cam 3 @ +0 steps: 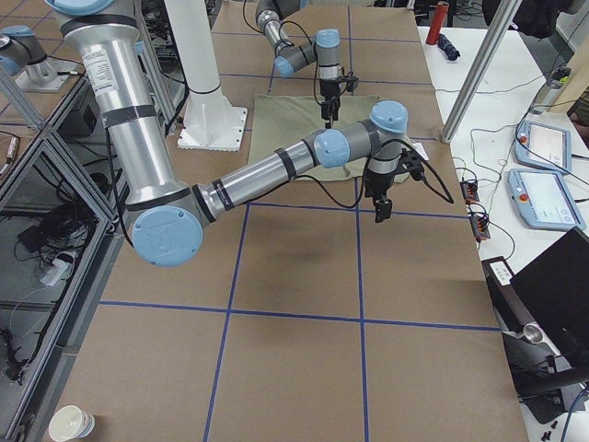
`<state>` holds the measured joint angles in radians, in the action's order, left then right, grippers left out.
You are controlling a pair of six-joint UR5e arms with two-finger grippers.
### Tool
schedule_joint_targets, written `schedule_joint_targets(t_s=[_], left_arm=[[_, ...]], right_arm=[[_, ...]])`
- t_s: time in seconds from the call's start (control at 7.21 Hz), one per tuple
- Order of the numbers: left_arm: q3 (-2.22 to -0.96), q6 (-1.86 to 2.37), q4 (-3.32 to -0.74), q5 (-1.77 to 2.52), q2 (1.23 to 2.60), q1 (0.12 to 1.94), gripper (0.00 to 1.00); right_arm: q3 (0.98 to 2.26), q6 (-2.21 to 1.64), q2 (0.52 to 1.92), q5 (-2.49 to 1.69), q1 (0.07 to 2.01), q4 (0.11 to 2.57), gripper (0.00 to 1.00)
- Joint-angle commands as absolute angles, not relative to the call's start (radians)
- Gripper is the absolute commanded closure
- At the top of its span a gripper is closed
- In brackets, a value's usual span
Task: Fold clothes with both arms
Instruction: 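Fold the held sleeve across the shirt body with the left gripper and release, then withdraw the left gripper while the right gripper moves to the shirt center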
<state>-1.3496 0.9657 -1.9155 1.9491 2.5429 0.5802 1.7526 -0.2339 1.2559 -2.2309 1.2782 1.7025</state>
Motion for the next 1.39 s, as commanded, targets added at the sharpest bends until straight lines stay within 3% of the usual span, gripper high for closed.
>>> schedule_joint_targets(t_s=[0.0,0.28,0.69,0.97,1.25], left_arm=[[-1.493,0.856,-1.786,2.000,2.431,0.700,0.00],[-1.517,0.659,-1.781,2.107,2.350,0.834,0.00],[-1.513,0.403,-1.787,2.230,2.254,0.997,0.00],[-1.508,0.321,-1.790,2.253,2.217,1.041,0.00],[-1.499,0.310,-1.796,2.284,2.217,1.049,0.00]], right_arm=[[1.743,-0.416,1.156,-2.221,1.174,1.700,0.00],[1.735,-0.579,1.071,-2.183,1.091,1.704,0.00],[1.619,-0.803,0.870,-1.978,0.881,1.709,0.00],[1.481,-0.898,0.731,-1.845,0.758,1.710,0.03],[1.416,-1.001,0.681,-1.709,0.637,1.706,0.06]])
